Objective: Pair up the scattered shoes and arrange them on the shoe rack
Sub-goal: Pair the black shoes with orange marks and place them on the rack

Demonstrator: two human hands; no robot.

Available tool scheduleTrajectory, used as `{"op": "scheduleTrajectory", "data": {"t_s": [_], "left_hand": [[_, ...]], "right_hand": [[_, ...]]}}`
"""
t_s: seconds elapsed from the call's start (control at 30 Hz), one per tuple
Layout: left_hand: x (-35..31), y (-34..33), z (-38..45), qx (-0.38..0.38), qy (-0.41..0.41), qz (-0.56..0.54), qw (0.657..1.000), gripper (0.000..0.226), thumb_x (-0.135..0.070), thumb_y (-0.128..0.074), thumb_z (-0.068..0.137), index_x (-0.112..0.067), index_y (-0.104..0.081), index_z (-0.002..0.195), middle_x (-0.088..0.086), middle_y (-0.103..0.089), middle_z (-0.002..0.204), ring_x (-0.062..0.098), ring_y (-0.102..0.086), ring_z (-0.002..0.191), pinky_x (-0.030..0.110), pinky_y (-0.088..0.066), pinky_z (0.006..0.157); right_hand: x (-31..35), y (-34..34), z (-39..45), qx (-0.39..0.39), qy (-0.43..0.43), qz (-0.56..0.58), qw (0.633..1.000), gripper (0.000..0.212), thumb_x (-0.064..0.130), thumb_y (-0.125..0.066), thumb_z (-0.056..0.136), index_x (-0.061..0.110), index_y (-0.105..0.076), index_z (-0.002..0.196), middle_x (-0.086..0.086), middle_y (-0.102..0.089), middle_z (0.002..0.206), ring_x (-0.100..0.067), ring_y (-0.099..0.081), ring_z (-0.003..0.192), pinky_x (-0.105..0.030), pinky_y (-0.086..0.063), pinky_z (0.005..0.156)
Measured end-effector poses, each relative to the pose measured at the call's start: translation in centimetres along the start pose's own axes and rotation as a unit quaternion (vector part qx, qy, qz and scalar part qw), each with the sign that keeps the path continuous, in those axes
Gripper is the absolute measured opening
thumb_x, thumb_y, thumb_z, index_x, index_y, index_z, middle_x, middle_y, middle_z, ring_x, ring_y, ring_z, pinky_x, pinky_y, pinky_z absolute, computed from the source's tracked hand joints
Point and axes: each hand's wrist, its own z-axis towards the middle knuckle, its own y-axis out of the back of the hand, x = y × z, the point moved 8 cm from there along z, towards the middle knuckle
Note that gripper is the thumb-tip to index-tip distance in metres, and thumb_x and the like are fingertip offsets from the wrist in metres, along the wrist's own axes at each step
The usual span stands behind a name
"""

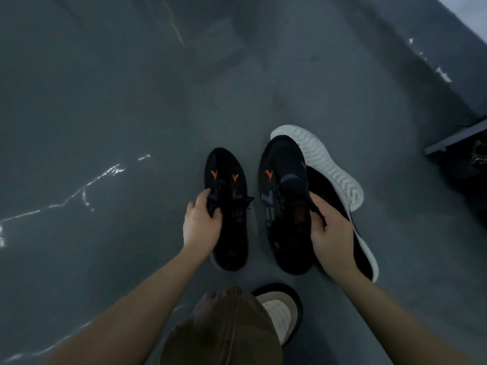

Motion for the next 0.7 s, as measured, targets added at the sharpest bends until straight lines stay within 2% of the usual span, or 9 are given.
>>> {"op": "scheduleTrajectory", "data": {"t_s": [0.07, 0.13, 0.23, 0.37, 0.43, 0.53, 0.6, 0.7], "left_hand": [[-1.7, 0.0, -0.4, -0.005, -0.046, -0.002, 0.999, 0.043, -0.019, -0.052, 0.092, -0.019, -0.046, 0.135, 0.008, -0.050, 0.118, 0.018, -0.053, 0.096, 0.023, -0.037, 0.082], [-3.6, -0.3, -1.0, -0.012, -0.081, -0.012, 0.997, 0.033, -0.017, -0.052, 0.092, -0.014, -0.056, 0.125, 0.007, -0.055, 0.117, 0.019, -0.056, 0.102, 0.022, -0.039, 0.085], [-7.3, -1.6, -2.6, -0.021, -0.128, -0.016, 0.991, 0.023, -0.016, -0.053, 0.092, -0.011, -0.061, 0.113, 0.005, -0.058, 0.112, 0.019, -0.059, 0.095, 0.026, -0.044, 0.082], [-12.8, -4.0, -5.4, -0.024, -0.209, -0.018, 0.977, 0.017, -0.012, -0.054, 0.090, -0.009, -0.062, 0.106, 0.007, -0.057, 0.107, 0.019, -0.059, 0.084, 0.028, -0.044, 0.075], [-14.9, -4.8, -6.5, -0.027, -0.221, -0.022, 0.975, 0.017, -0.011, -0.052, 0.091, -0.008, -0.061, 0.105, 0.007, -0.057, 0.107, 0.018, -0.058, 0.084, 0.027, -0.042, 0.074], [-18.2, -6.4, -9.1, -0.013, -0.258, -0.025, 0.966, 0.018, -0.012, -0.050, 0.092, -0.009, -0.060, 0.107, 0.003, -0.056, 0.108, 0.016, -0.058, 0.087, 0.031, -0.047, 0.077], [-20.4, -8.3, -11.5, 0.013, -0.311, -0.012, 0.950, 0.018, -0.011, -0.052, 0.092, -0.009, -0.060, 0.107, 0.003, -0.058, 0.107, 0.016, -0.059, 0.086, 0.032, -0.049, 0.076], [-22.3, -12.8, -14.7, 0.066, -0.361, 0.014, 0.930, 0.017, -0.009, -0.053, 0.090, -0.008, -0.061, 0.105, 0.006, -0.060, 0.103, 0.019, -0.059, 0.084, 0.029, -0.047, 0.076]], "right_hand": [[-0.1, 1.7, -0.3, -0.028, -0.010, 0.005, 1.000, 0.041, 0.000, -0.052, 0.090, 0.017, -0.057, 0.127, 0.007, -0.065, 0.117, -0.010, -0.061, 0.104, -0.023, -0.047, 0.093], [-0.5, 3.9, -0.8, -0.065, -0.020, 0.004, 0.998, 0.040, -0.001, -0.052, 0.090, 0.014, -0.058, 0.127, 0.007, -0.064, 0.116, -0.010, -0.061, 0.103, -0.014, -0.044, 0.091], [-1.5, 7.5, -1.7, -0.102, -0.043, 0.005, 0.994, 0.042, 0.000, -0.051, 0.091, 0.018, -0.057, 0.128, 0.007, -0.065, 0.113, -0.005, -0.060, 0.097, -0.013, -0.045, 0.086], [-4.5, 13.0, -4.5, -0.160, -0.107, 0.055, 0.980, 0.043, 0.003, -0.050, 0.092, 0.026, -0.057, 0.127, 0.014, -0.063, 0.120, 0.002, -0.058, 0.108, -0.020, -0.047, 0.094], [-6.7, 15.7, -6.5, -0.192, -0.144, 0.054, 0.969, 0.044, 0.004, -0.049, 0.092, 0.029, -0.057, 0.127, 0.021, -0.063, 0.113, 0.006, -0.059, 0.100, -0.018, -0.049, 0.089], [-10.3, 19.0, -9.7, -0.226, -0.193, 0.039, 0.954, 0.044, 0.005, -0.047, 0.092, 0.030, -0.057, 0.126, 0.025, -0.062, 0.105, 0.009, -0.059, 0.091, -0.015, -0.049, 0.081], [-12.8, 20.1, -11.5, -0.231, -0.222, 0.018, 0.947, 0.044, 0.005, -0.046, 0.091, 0.030, -0.057, 0.126, 0.020, -0.062, 0.103, 0.004, -0.060, 0.085, -0.016, -0.048, 0.075], [-16.2, 20.0, -13.4, -0.182, -0.262, -0.010, 0.948, 0.040, 0.008, -0.046, 0.092, 0.028, -0.057, 0.126, 0.012, -0.065, 0.098, -0.007, -0.059, 0.080, -0.026, -0.049, 0.070]]}}
